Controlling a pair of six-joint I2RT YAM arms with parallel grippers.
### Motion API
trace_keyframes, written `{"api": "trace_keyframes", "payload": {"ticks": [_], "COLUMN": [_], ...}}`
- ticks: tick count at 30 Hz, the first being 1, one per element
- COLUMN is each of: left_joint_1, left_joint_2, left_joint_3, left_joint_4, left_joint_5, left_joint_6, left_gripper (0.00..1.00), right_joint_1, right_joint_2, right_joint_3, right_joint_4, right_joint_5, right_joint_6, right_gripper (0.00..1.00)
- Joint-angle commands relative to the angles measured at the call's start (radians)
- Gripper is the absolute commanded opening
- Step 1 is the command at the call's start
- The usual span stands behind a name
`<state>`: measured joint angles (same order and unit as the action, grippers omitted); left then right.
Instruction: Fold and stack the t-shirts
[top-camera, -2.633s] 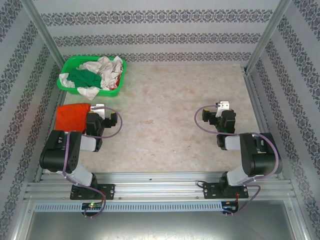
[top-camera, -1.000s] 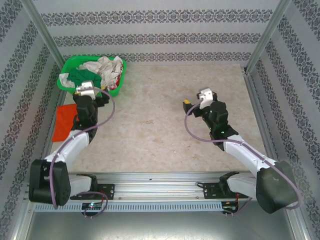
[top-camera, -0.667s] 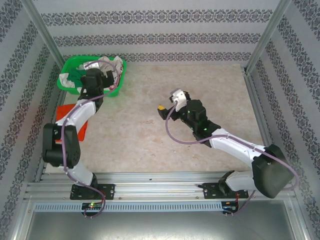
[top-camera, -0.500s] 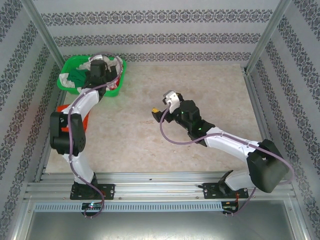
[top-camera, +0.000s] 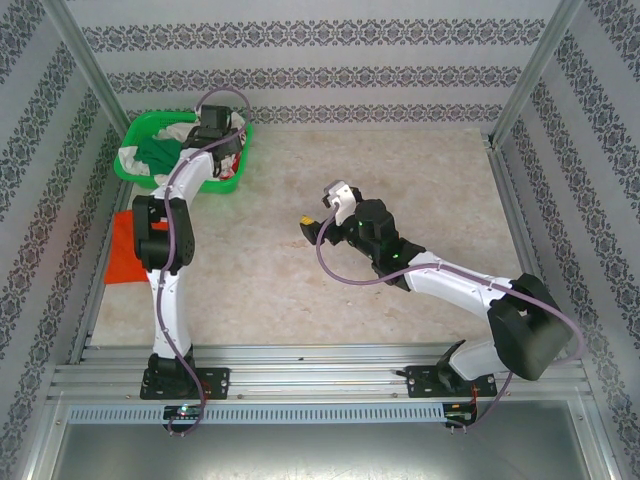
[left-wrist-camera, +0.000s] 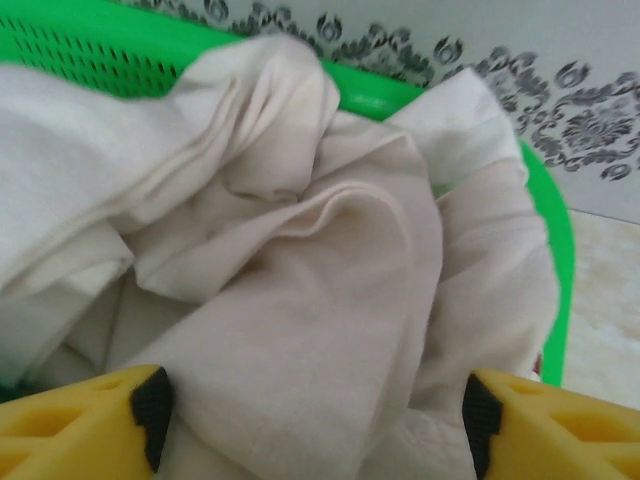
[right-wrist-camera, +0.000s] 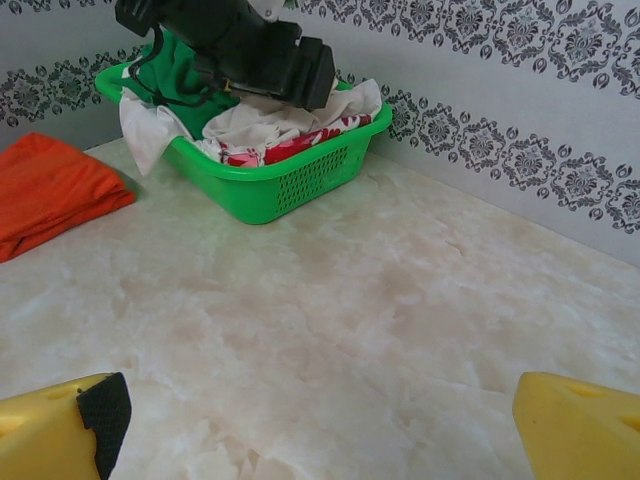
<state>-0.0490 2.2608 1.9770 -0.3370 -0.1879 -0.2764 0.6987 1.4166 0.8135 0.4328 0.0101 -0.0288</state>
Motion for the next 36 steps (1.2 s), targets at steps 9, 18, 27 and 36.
{"api": "trace_keyframes", "payload": {"ticks": [9, 18, 27, 36], "left_joint_1": [0.014, 0.014, -0.006, -0.095], "left_joint_2": [0.026, -0.118, -0.144, -0.263], "left_joint_3": [0.090, 0.148, 0.457, 0.537], "left_joint_4": [-0.057, 0.007, -0.112, -0.125], "left_joint_5": [0.050, 0.049, 0.138, 0.201], "left_joint_6": [-0.046, 0.018, 0.048, 0.095], "left_gripper": [0.00, 0.00, 0.00, 0.00], "right_joint_1": [0.016, 0.015, 0.015, 0.016], "right_joint_2": [-0.054, -0.082, -0.079, -0.038], "right_joint_3": [-0.032, -0.036, -0.066, -0.067], "right_joint_4": [-0.006, -0.013, 0.007, 0.055], "right_joint_5": [0.014, 0.010, -0.009, -0.035], "right_joint_6": [0.046, 0.077, 0.131, 0.161], "right_gripper": [0.98, 0.98, 0.98, 0.98]}}
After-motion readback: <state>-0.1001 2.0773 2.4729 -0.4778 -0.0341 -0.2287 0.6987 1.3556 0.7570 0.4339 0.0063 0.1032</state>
